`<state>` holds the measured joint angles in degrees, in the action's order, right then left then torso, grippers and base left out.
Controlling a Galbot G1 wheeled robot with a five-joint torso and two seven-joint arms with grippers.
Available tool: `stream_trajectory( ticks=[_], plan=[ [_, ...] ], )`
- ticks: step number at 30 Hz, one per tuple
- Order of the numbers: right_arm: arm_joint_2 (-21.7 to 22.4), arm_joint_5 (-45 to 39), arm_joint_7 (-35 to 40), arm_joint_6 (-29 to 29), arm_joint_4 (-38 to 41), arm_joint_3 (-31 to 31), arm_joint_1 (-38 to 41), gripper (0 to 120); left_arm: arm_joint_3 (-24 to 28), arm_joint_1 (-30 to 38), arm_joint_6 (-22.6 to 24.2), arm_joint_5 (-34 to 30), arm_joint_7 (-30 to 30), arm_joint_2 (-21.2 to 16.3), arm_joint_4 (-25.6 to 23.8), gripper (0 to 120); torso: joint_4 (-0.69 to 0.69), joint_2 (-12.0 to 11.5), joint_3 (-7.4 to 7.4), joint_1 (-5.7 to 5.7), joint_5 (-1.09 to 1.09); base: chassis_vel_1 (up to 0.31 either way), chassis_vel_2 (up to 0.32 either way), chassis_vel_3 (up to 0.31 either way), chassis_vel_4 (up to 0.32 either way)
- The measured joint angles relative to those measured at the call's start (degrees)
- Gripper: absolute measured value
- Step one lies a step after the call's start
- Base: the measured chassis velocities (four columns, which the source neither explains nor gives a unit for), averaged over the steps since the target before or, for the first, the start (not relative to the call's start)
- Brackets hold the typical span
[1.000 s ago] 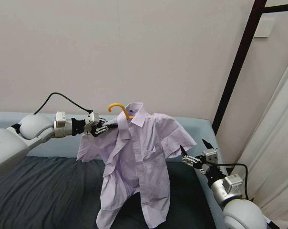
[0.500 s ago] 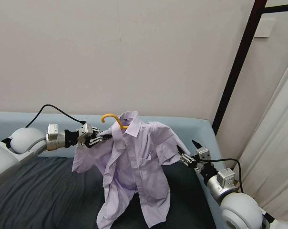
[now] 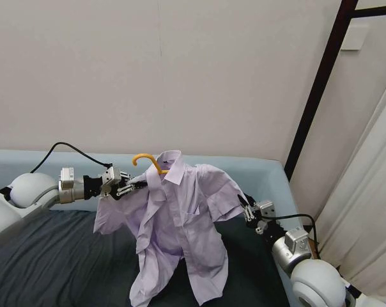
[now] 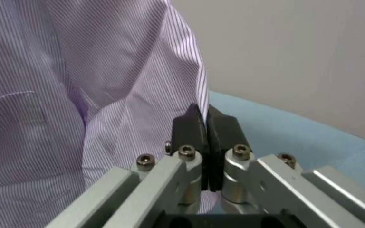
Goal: Pick up the clothes from the sofa and hang them on the clothes hanger.
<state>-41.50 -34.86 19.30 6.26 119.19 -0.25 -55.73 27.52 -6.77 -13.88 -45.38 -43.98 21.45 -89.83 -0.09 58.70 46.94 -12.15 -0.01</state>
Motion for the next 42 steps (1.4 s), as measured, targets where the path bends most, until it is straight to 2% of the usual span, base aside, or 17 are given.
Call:
stream_trajectory(
  ticks=[8,13,29,42],
  plan=[
    [0.17,0.12,-0.27,-0.35,0.42,0.76,-0.61,0,6.28,7.15,-0.44,-0.46,-1.82,1.84,1.39,1,0.0,0.0,0.0,0.0,0.0,0.0,0.0,0.0,0.0],
    [0.37,0.12,-0.28,-0.46,0.97,2.48,-2.04,0,7.72,8.49,-0.51,-0.39,-2.44,2.38,1.85,1,-0.01,0.0,0.0,0.0,0.01,0.0,0.0,0.0,0.0],
    [0.34,0.28,2.97,-0.87,2.18,7.46,-6.78,0,7.4,8.64,-1.29,0.07,-3.55,2.51,3.44,1,0.0,0.0,0.0,0.0,0.0,0.0,0.0,0.0,0.0],
    [-0.12,0.28,5.95,1.26,0.91,7.8,-7.04,0,3.36,5.12,-2.21,-0.64,-4.48,0.04,3.86,1,-0.01,0.0,0.0,0.0,-0.01,0.0,0.0,0.0,0.0]
  ],
)
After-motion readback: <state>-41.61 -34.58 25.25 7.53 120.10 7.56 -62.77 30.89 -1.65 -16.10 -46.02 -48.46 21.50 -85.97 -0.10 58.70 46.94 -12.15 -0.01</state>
